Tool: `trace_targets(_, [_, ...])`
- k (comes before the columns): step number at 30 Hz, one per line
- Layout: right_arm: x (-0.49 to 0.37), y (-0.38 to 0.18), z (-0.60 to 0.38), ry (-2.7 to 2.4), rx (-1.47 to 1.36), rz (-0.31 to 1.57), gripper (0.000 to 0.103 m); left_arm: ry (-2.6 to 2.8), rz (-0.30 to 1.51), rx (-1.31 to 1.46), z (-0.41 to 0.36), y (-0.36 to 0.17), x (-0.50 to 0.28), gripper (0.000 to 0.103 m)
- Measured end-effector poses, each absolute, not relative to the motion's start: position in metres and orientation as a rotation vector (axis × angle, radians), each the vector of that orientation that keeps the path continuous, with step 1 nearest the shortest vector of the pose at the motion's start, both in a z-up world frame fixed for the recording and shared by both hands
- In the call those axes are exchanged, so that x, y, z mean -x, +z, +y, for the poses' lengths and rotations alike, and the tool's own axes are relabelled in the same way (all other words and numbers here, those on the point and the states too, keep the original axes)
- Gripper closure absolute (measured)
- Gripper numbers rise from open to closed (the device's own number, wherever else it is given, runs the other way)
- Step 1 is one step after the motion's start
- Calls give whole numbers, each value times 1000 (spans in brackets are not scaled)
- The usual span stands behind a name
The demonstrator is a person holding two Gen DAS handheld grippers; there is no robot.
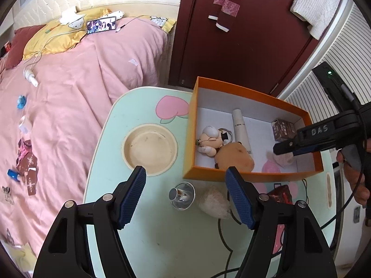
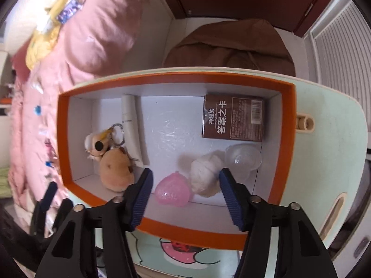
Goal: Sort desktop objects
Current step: 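Reach the right tool into the box and grasp the white plastic bag, then set the white bag on the table with the right tool while the left tool moves the white tube there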
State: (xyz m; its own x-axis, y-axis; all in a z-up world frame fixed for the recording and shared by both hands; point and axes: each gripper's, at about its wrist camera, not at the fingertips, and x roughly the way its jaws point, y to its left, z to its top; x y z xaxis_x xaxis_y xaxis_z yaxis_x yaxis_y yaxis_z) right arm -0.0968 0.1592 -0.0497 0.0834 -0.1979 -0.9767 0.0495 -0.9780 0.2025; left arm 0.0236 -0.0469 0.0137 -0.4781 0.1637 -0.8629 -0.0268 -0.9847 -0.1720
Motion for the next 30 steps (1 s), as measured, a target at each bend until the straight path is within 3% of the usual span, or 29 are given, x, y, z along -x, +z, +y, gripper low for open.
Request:
trace_targets(3, [95, -55, 149, -1969, -2191, -28, 59, 2613, -203, 1527, -48, 16, -24, 32])
trace_targets(6, [96, -73, 144, -1839, -2225, -28, 62, 2613, -226, 1519, -49, 18, -25, 32])
trace_targets(7, [98, -72, 147, -1834, -2231, -51, 66, 2615, -227, 1517, -50, 18, -25, 32])
trace_targets(8, [99, -70, 150, -1840, -2232, -72, 79, 2617, -225, 1515, -50, 19, -26, 32])
trace_targets(10, [99, -55, 155, -1944, -2154, -64, 78, 2620, -213, 1514, -49, 20, -25, 32])
trace_targets(22, [46, 27, 200, -2155, -1691, -408, 78, 2540, -76, 1494, -14, 34, 8, 32])
trace_targets(30, [12, 41, 247, -2230, -1553, -620, 78, 2412, 153, 1601, 58, 13, 62, 32])
